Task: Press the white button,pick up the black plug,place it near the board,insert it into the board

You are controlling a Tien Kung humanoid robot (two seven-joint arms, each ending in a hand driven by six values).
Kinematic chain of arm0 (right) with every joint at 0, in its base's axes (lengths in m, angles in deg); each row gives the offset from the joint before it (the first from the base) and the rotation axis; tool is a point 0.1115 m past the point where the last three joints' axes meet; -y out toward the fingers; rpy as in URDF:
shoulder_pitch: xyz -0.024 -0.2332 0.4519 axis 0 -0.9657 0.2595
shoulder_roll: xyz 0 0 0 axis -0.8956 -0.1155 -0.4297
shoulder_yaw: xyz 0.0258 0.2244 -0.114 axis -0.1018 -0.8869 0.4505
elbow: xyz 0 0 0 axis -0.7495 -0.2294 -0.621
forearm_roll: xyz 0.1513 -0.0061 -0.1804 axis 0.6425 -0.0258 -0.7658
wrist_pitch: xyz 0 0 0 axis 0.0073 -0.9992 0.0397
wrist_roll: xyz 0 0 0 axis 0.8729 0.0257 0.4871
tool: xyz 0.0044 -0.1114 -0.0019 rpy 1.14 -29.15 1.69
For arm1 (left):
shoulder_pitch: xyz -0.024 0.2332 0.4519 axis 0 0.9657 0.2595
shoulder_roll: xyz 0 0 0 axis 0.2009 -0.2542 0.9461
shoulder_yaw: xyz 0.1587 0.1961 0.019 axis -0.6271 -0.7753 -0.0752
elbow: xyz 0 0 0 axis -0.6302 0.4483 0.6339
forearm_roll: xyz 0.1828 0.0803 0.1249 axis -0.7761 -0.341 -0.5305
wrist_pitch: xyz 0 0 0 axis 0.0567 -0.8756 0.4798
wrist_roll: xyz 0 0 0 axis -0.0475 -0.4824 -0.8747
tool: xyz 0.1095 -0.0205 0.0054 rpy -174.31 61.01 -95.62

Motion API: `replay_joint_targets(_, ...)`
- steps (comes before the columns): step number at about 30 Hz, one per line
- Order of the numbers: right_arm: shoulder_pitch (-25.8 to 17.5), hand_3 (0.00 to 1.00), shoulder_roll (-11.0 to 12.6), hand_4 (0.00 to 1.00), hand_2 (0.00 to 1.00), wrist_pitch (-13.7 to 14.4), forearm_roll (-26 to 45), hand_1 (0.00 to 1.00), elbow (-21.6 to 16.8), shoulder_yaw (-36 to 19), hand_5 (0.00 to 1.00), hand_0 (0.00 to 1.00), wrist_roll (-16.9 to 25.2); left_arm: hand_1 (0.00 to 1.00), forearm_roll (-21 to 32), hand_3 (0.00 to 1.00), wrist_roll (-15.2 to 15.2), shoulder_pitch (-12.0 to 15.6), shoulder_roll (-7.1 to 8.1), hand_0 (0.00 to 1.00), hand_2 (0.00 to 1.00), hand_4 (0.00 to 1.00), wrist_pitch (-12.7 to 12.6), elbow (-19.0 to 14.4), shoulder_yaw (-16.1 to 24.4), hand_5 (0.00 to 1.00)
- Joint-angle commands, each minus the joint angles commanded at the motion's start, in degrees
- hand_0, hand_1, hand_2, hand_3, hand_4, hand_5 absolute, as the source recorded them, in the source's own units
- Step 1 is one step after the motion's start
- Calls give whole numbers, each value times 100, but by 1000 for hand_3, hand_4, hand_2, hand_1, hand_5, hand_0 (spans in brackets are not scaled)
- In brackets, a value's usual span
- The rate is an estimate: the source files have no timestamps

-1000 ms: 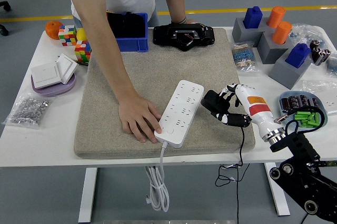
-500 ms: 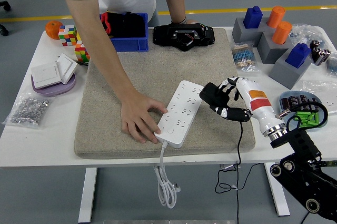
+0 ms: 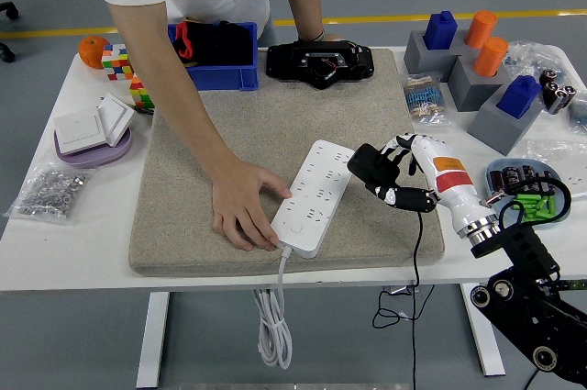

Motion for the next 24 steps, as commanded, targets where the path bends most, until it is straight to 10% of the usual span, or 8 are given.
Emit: replay_joint_targets(24,-233,420,158,686,237,-273,654,206,-874,-87,2,224,-280,666,-65,676,21,25,11,705,587,664,3,0,98,260)
